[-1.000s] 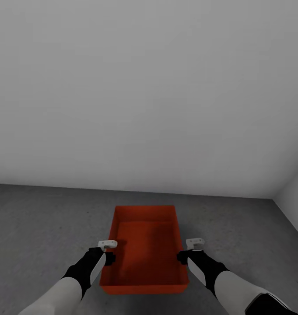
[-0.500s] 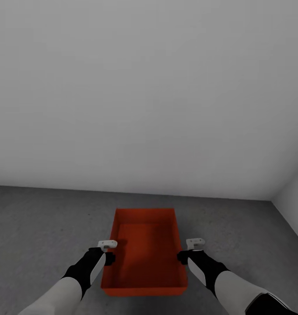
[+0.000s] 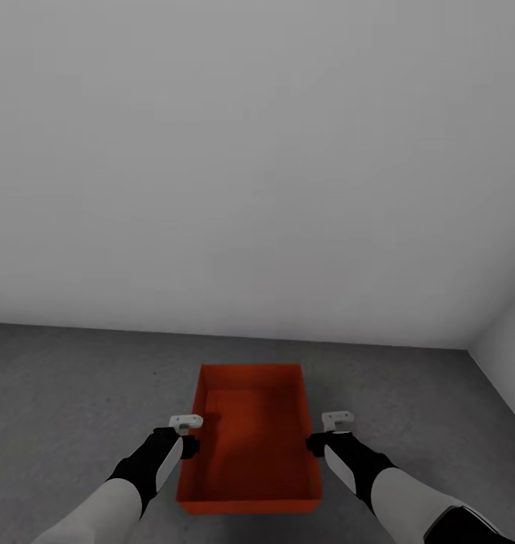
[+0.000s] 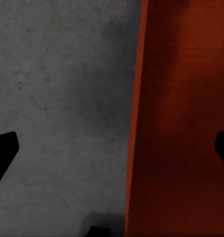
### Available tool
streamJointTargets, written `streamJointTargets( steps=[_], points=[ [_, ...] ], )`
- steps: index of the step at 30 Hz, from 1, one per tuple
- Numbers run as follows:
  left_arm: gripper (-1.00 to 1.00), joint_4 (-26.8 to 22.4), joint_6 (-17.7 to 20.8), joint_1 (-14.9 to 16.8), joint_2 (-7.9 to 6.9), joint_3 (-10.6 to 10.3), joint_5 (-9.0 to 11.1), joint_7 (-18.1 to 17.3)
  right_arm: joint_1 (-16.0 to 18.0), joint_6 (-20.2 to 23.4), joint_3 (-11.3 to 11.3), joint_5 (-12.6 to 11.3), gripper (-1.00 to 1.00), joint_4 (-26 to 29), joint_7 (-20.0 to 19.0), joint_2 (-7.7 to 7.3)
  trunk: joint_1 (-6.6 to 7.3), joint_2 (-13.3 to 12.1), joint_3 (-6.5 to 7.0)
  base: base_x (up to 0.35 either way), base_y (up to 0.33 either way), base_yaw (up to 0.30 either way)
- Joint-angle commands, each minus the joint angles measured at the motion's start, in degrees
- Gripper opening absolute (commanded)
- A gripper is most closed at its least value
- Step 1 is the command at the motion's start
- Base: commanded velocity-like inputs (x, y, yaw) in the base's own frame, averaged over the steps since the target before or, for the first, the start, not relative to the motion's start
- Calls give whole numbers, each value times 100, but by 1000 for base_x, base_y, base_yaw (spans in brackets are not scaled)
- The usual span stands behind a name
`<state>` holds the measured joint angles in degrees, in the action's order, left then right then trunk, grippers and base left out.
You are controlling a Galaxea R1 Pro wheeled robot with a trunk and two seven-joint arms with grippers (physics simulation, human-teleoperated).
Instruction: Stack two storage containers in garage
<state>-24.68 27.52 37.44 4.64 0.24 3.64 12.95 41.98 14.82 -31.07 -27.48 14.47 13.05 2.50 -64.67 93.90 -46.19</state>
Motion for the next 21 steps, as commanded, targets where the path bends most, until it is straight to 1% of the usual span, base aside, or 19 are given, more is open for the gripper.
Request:
streamJointTargets(
  steps=[1, 21],
  points=[
    [100, -10, 26, 1, 2, 2, 40, 32, 3, 30, -48, -46, 100, 12, 40, -3, 23, -39, 14, 0, 0, 0],
    [100, -10, 24, 1, 2, 2, 40, 32, 3, 30, -42, -46, 100, 12, 40, -10, 462, -841, 373, 0, 0, 0]
  ],
)
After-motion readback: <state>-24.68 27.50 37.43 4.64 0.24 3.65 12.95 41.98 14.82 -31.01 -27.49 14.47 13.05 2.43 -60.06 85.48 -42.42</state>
